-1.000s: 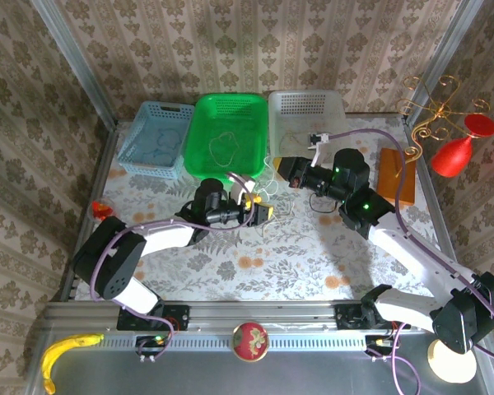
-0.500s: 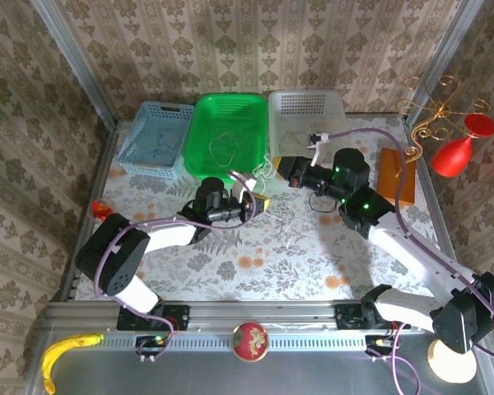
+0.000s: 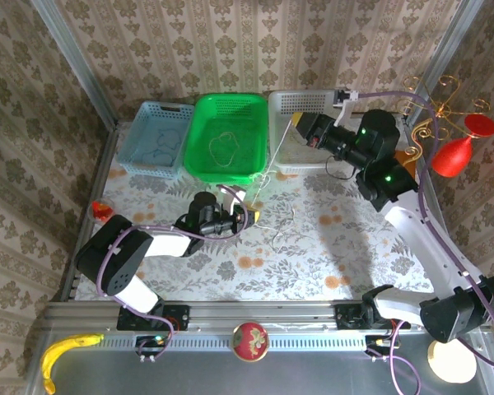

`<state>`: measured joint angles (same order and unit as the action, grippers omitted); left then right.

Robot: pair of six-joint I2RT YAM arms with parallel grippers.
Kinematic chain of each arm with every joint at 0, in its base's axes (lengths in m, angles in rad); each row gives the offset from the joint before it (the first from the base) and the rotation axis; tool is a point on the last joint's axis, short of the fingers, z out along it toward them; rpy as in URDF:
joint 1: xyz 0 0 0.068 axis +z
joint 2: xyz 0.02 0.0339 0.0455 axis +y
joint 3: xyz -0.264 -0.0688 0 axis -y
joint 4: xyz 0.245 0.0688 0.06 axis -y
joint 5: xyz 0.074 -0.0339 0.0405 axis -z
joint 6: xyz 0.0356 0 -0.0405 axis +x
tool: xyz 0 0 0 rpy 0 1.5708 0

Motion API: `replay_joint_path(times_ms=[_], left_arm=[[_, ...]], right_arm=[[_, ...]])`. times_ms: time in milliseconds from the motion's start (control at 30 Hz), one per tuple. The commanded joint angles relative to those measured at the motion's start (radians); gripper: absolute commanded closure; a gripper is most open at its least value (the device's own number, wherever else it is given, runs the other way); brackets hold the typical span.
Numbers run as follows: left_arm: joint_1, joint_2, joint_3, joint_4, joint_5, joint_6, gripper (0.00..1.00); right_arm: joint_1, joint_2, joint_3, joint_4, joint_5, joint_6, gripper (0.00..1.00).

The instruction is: Untangle the cables

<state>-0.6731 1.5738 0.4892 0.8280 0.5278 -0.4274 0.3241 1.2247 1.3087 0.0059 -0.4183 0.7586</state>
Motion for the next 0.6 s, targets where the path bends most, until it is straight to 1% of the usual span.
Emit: replay_joint_path(times_ms=[0, 200, 333, 433, 567], left_arm=[[0.009, 0.018, -0.050, -0.020, -0.020, -0.029, 1.00], [0.012, 0.074, -0.075, 0.024, -0.018, -0.037, 1.00], [0.018, 0.112, -0.087, 0.068, -0.014, -0.057, 1.00], [0.022, 0.120, -0.089, 0.090, -0.009, -0.068, 1.00], [0.024, 0.106, -0.079, 0.090, 0.005, -0.077, 1.00]], right_arm=[[-0.039, 0.002, 0.124, 0.022, -0.011, -0.024, 1.00], [-0.091, 0.027, 0.253, -0.011, -0.011, -0.030, 1.00], [-0.121, 0.033, 0.297, -0.021, -0.013, -0.024, 1.00], [-0.122, 0.028, 0.260, -0.014, -0.028, -0.014, 1.00], [-0.111, 0.004, 0.097, 0.036, -0.048, 0.010, 1.00]])
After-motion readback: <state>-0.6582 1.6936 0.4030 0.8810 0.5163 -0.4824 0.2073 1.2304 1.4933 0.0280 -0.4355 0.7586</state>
